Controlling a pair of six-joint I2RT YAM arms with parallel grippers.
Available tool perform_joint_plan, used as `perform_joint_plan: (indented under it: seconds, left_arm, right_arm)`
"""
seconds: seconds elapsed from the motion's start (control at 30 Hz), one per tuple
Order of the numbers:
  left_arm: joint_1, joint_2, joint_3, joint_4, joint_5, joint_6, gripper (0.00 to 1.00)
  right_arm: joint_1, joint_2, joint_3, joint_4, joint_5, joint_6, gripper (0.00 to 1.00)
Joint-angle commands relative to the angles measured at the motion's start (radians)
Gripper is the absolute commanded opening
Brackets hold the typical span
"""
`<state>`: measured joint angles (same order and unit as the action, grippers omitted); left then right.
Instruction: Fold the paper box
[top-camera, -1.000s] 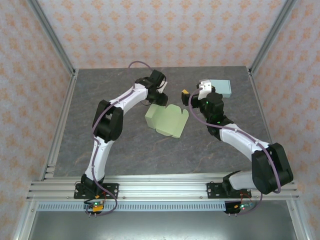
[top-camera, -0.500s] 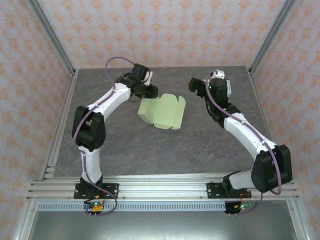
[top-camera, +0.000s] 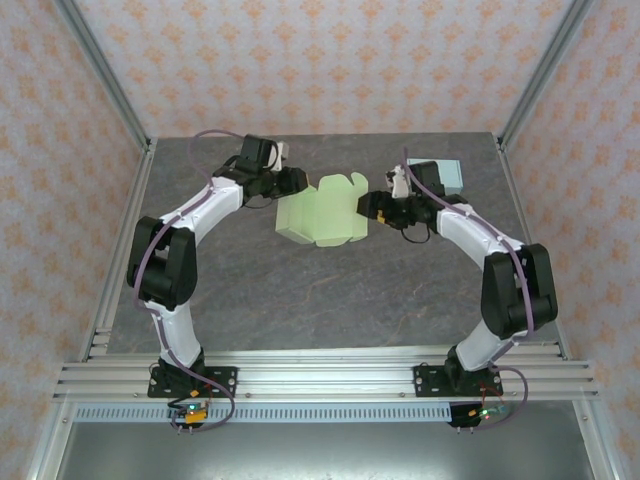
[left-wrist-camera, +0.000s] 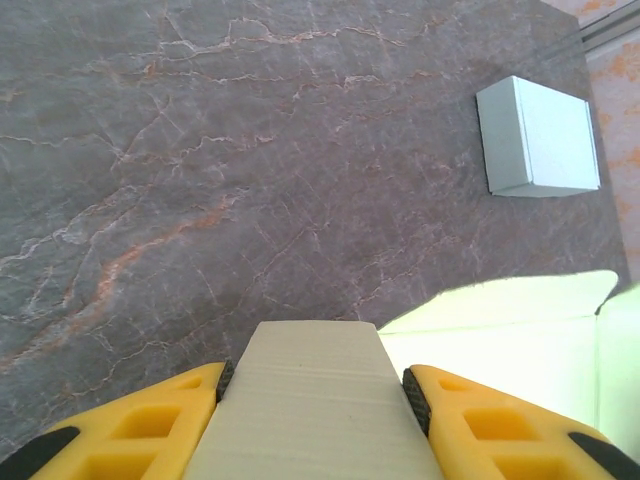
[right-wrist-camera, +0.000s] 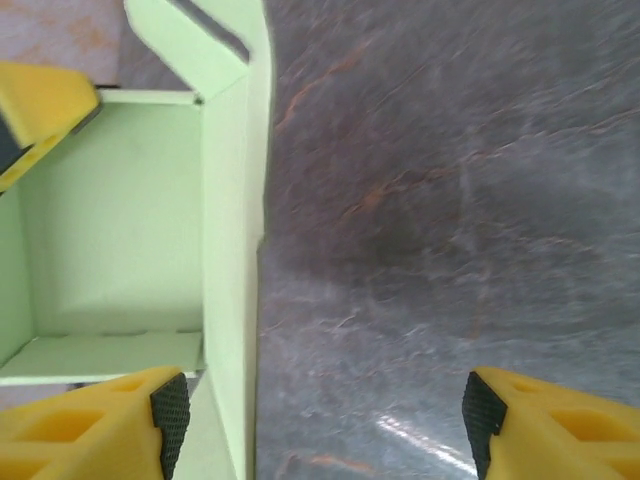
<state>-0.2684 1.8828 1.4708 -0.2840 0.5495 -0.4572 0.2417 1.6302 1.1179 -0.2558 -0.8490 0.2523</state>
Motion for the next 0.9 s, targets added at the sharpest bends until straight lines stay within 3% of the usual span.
perform_joint_plan:
  seconds: [0.0,0.17,0.27,0.4,0.5,0.67,0.87]
  left_arm:
    - [-0.003,-0.026,-0.032,0.099,0.06,-0.069,0.36]
    - [-0.003,-0.034,-0.097,0.195,0.082,-0.132,0.35]
    - [-0.003,-0.044,-0.138,0.233,0.085,-0.138,0.35]
    - [-0.003,-0.044,-0.217,0.329,0.081,-0.154,0.41]
    - [-0.005,-0.038,-0.285,0.402,0.072,-0.204,0.59]
    - [0.005,-0.074,-0.338,0.428,0.059,-0.216,0.67]
    - [0.008,-0.228,-0.434,0.446,-0.006,-0.272,0.73]
  right_arm:
    - [0.013,0.041,0.072,-0.025,-0.094,0.015,0.69]
    - [0.039,0.127,0.144,-0.079,-0.112,-0.011,0.31]
    - [0.061,0.132,0.194,-0.138,-0.059,-0.07,0.18]
    - [0.089,0.152,0.313,-0.327,0.12,-0.234,0.0]
    - [0.095,0.172,0.401,-0.436,0.223,-0.319,0.0]
    - [0.117,0.18,0.481,-0.562,0.368,-0.485,0.0]
    - [0.16,0.184,0.522,-0.668,0.569,-0.75,0.0]
